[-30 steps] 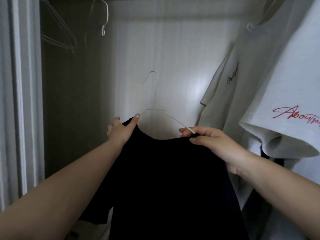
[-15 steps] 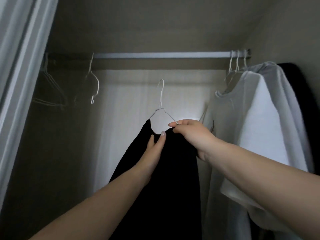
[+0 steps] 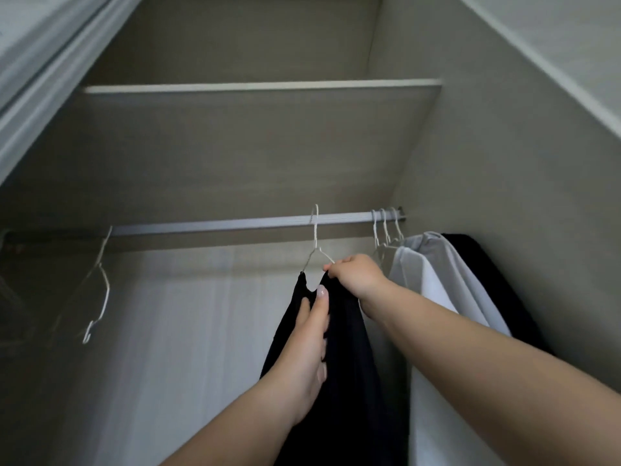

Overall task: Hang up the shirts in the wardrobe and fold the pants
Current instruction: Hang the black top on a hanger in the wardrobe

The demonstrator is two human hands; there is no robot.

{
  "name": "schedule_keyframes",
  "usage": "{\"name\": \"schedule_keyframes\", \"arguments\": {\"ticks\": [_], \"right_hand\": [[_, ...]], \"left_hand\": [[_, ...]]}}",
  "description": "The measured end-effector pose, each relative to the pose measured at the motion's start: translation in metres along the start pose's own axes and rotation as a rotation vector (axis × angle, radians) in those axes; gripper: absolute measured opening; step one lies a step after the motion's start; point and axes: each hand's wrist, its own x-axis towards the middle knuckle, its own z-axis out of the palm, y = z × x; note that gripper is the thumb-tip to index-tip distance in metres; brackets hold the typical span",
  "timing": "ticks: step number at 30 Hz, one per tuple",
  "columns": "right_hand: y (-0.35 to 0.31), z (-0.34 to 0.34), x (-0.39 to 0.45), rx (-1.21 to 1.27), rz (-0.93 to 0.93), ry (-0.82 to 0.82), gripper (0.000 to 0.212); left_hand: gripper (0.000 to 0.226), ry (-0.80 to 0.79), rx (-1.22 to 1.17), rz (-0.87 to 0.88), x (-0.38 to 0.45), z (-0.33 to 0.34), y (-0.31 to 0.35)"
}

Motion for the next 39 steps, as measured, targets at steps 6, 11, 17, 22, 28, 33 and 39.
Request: {"name": "schedule_keyframes", "arguments": {"ticks": [6,11,17,22,28,33,39], "right_hand": [[-0.009,-0.024,0.043,-0.111,-0.021,0.109,0.016],[-0.005,-0.047,0.06,-0.122,0.051,0.168,0.023],[0.012,-0.052,0.061,-0.06,0.108,0.095,0.021],[0.009,-0.06,0.061,-0.007,0.066,0.1,0.024],[-0.007,-0.059,0.045,-0.774,-0.499,0.202,0.024],[-0.019,-0.016,0.006,-0.983,-0.72,-0.071,0.021],[-0.026,0.057,-0.039,-0.887,-0.787,-0.424,0.027]], "left_hand": [[0.093,-0.075,-0.003,0.031,0.018,0.023,0.011],[0.084,-0.116,0.008,0.003,0.019,0.032,0.011],[0.079,-0.129,-0.051,-0.073,0.019,0.043,0.0],[0.069,-0.149,-0.069,-0.08,0.017,0.044,-0.006],[0.031,0.006,-0.069,-0.026,0.01,0.032,-0.007],[0.028,0.144,-0.012,-0.006,-0.013,-0.005,-0.007],[0.019,0.365,0.056,-0.055,-0.076,-0.064,-0.007]]}}
